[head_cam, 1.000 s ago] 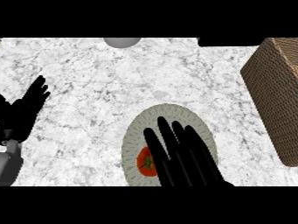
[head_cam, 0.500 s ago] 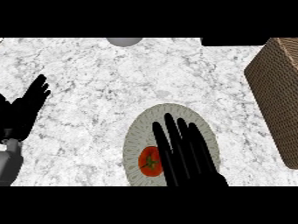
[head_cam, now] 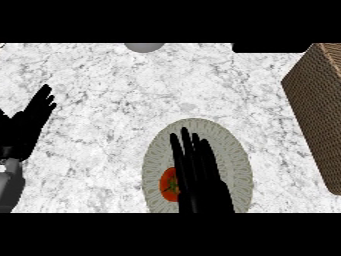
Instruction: Pick the tomato from the placemat and place it in the basket
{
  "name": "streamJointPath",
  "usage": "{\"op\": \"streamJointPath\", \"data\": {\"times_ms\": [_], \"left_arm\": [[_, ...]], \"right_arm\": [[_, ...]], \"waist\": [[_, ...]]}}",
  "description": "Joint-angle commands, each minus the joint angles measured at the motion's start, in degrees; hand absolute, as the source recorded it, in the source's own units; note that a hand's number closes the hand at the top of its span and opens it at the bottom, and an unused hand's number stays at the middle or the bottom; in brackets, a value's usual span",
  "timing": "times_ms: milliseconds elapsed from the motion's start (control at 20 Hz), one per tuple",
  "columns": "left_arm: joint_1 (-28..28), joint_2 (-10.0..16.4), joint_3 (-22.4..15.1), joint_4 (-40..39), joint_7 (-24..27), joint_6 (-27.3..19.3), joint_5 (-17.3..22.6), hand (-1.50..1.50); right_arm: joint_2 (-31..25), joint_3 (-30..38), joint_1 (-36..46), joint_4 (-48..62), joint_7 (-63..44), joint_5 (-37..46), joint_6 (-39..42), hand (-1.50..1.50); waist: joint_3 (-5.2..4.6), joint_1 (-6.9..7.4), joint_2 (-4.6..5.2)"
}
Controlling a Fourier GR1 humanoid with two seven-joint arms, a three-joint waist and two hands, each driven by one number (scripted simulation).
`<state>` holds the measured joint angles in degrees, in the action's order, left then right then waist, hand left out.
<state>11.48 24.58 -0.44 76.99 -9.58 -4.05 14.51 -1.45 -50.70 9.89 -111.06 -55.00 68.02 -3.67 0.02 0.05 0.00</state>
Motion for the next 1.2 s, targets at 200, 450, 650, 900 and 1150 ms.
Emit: {"op": "streamJointPath", "data": {"times_ms": [200,450,650,900,1150], "left_arm": [[1.29,-1.83,1.51,-1.20,-0.38,1.16,-1.98,0.00],[3.16,-1.60,4.24,-1.75,-1.81,3.30,-2.73,0.00],[-0.65,-3.69,4.32,1.38,-0.69,2.78,-4.17,0.00],[-2.26,-5.92,2.54,4.82,-1.98,0.93,-7.36,0.00],[0.85,-5.44,5.70,3.46,-4.85,3.12,-6.84,0.00]], "right_arm": [[1.41,3.86,-0.59,10.36,1.95,-3.92,-1.83,-1.50],[1.19,2.08,-4.20,7.51,2.74,-1.42,-0.07,-1.50],[-1.56,2.47,-6.42,3.74,4.19,-2.21,1.04,-1.50],[-1.12,3.25,-7.92,7.33,11.03,-5.04,-4.12,-1.50],[-0.53,2.77,-9.88,6.96,12.91,-3.63,-3.45,-1.50]], "waist": [[-0.02,-0.01,0.02],[-0.02,-0.21,-0.02],[-0.02,-0.17,-0.04],[0.00,0.04,-0.06],[-0.01,-0.12,-0.04]]}}
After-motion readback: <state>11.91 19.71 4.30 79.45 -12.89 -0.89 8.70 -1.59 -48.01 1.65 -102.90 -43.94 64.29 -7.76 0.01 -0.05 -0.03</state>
